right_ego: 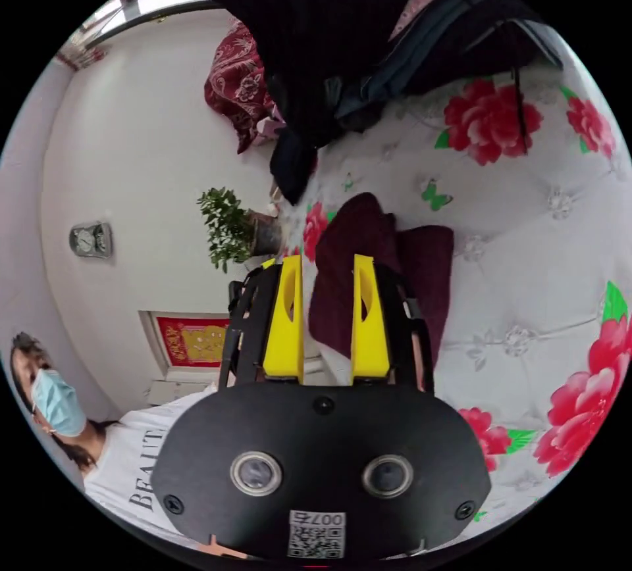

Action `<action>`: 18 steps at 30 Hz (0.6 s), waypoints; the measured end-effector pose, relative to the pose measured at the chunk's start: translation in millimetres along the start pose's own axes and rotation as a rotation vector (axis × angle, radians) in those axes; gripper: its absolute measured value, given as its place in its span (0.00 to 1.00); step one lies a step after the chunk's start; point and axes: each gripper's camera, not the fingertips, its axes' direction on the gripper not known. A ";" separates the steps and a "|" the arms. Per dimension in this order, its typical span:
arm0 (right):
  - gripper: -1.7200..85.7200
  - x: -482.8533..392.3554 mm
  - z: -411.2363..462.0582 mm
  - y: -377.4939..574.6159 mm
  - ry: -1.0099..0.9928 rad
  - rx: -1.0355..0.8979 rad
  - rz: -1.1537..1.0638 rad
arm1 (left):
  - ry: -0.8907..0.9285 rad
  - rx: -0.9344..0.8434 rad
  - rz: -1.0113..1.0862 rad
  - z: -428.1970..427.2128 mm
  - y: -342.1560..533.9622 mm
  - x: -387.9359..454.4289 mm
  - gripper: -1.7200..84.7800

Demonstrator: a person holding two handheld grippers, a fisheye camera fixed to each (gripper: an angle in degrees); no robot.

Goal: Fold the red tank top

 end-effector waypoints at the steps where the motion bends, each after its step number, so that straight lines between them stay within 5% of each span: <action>1: 0.13 2.5 -1.6 -5.2 0.075 0.004 -0.009 | -0.033 0.008 0.019 -0.9 -3.7 -0.4 0.17; 11: 0.19 65.6 14.1 33.8 0.161 -0.203 -0.010 | -0.058 -0.253 0.162 19.0 54.1 -42.3 0.26; 18: 0.17 78.1 29.2 11.1 0.232 -0.327 0.001 | -0.103 -0.441 0.219 66.7 27.2 -36.8 0.18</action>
